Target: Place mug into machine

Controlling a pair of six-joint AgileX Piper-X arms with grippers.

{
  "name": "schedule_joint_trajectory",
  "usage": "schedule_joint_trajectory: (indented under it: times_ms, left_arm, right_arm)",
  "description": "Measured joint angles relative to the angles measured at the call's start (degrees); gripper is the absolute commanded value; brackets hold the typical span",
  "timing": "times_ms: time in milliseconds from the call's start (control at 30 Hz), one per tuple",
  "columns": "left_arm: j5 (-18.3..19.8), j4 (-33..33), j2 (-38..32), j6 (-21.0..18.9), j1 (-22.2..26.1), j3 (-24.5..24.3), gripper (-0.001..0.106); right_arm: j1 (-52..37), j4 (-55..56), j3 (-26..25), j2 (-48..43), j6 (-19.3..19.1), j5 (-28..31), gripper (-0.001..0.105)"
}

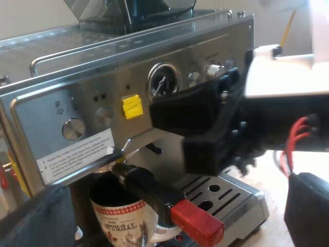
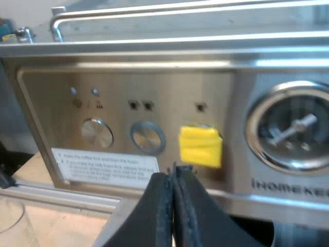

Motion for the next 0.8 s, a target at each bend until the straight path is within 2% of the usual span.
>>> schedule_joint_trajectory:
  times_ms: [67,200,800]
  left_arm:
    - [0.0,0.0,0.0,0.0,0.0,0.0,0.084]
    - [0.0,0.0,0.0,0.0,0.0,0.0,0.084]
    - [0.0,0.0,0.0,0.0,0.0,0.0,0.084]
  right_arm:
    - [-0.5,0.0,-2.6,2.7,-1.2,1.0,0.000]
    - [-1.5,0.0,-3.6,3.9,-1.5,1.8,0.000]
    - [-5.7,-1.1,-3.7,5.4,-1.6,1.9,0.000]
